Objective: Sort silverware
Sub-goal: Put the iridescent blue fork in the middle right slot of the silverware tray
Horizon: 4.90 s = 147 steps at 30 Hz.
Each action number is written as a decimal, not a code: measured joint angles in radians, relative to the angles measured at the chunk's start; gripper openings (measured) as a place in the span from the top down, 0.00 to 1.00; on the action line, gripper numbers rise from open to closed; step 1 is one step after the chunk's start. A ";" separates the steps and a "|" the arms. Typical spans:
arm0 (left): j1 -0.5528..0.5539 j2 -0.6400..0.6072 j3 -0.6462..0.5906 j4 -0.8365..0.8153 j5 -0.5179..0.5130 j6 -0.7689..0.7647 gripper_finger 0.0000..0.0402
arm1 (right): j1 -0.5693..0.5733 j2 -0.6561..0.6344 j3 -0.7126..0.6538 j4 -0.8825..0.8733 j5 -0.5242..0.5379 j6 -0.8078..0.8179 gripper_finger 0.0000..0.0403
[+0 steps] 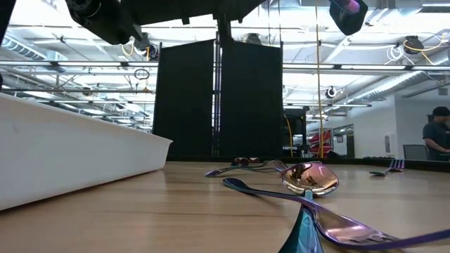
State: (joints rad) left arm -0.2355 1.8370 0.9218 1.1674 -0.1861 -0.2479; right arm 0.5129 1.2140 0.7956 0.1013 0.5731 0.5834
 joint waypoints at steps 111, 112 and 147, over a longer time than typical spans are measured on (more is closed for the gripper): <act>0.038 -0.229 0.000 -0.547 -0.526 -0.368 0.94 | -0.138 0.656 0.148 0.740 0.917 -0.969 0.97; 0.038 -0.229 0.000 -0.547 -0.520 -0.349 0.93 | -0.138 0.656 0.148 0.741 0.913 -0.965 0.98; -0.089 -0.348 0.000 -0.469 -0.103 0.317 0.62 | -0.055 0.171 0.147 0.179 0.065 -0.357 0.99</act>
State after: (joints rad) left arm -0.3246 1.4888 0.9222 0.6981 -0.2895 0.0688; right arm 0.4579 1.3848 0.9428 0.2799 0.6379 0.2265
